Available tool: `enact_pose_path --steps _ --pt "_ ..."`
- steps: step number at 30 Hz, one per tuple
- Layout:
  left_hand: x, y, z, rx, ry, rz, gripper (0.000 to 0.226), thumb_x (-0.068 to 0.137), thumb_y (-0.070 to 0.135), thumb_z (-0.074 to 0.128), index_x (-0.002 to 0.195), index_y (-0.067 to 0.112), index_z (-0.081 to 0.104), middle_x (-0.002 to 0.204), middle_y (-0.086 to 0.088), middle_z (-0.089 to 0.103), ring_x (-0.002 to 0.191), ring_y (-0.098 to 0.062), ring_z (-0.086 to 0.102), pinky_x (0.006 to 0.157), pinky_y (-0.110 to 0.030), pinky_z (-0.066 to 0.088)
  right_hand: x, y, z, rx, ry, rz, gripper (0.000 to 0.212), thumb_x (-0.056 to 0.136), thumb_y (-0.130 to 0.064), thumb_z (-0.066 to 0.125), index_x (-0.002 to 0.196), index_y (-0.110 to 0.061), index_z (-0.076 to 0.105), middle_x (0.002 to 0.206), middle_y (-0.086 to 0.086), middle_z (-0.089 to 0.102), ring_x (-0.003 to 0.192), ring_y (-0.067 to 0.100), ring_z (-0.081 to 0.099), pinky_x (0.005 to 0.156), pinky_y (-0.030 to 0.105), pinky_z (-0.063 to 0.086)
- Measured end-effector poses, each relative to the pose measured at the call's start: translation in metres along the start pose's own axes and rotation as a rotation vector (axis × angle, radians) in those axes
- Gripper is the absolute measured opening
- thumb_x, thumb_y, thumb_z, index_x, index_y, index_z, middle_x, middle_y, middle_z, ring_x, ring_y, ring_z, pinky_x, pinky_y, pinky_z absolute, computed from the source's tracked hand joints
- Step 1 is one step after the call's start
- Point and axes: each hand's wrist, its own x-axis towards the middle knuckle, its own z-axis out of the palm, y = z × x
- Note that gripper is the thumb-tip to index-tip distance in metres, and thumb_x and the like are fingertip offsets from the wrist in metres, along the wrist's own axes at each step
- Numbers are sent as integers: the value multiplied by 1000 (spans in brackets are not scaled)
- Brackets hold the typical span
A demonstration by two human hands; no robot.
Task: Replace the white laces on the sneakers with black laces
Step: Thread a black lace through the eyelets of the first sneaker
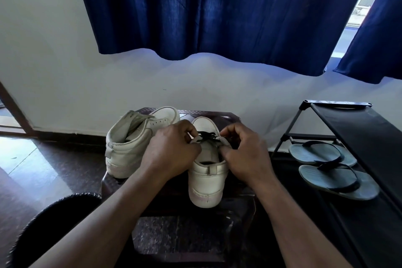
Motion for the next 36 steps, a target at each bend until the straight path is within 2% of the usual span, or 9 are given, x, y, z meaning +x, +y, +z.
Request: enact_pose_path --steps 5,7,12,17,22,28,31,33,36 --pt "8 12 7 9 -60 -40 24 79 34 70 102 34 63 89 8 68 89 -19 65 78 -34 54 7 -9 11 25 -83 -5 51 74 0 73 118 -24 70 116 -12 68 107 3 63 91 15 48" --pt "9 14 7 53 -55 -51 28 79 30 67 106 33 62 94 9 67 94 -23 64 82 -35 53 11 -12 11 5 -107 36 56 73 3 68 122 -25 70 118 -11 67 110 3 62 89 13 47" --pt "8 11 2 202 28 18 44 70 25 58 112 38 63 109 9 69 103 -26 65 84 -37 55 8 -13 7 -74 -80 101 51 71 -4 62 109 -35 76 105 -13 75 98 7 68 83 25 55" --pt "10 4 -7 188 105 26 41 67 29 52 99 43 72 96 9 74 90 -26 68 75 -35 57 7 -8 1 -79 -55 121 44 71 -11 62 99 -41 79 105 -16 77 95 4 70 85 33 60" --pt "8 3 -6 188 60 42 47 64 29 51 103 44 72 93 8 75 88 -26 68 75 -38 59 6 -10 2 -88 -83 132 46 67 -21 57 102 -38 79 100 -17 77 90 4 69 85 33 59" --pt "10 8 -9 149 23 112 44 71 21 69 110 40 65 93 18 68 90 -16 66 76 -33 56 4 -7 6 -77 -54 89 28 81 -20 68 103 -32 78 97 -12 78 91 7 71 84 27 56" --pt "2 18 -12 137 48 242 37 71 23 70 103 39 59 99 14 58 88 -15 60 74 -36 55 5 -6 4 -41 -51 62 21 84 -21 71 101 -32 78 96 -15 77 88 2 70 81 24 54" --pt "-4 23 -14 266 28 334 26 74 28 69 98 38 62 102 12 52 96 -18 55 78 -39 54 7 -5 3 -27 -64 55 21 86 -24 71 104 -32 78 97 -18 76 88 -4 68 76 16 51" --pt "-7 29 -18 482 -97 318 20 79 34 66 98 40 70 104 8 47 106 -22 48 86 -42 54 7 -6 1 -5 -92 65 28 85 -22 72 111 -32 76 101 -19 74 91 -6 67 73 6 45"
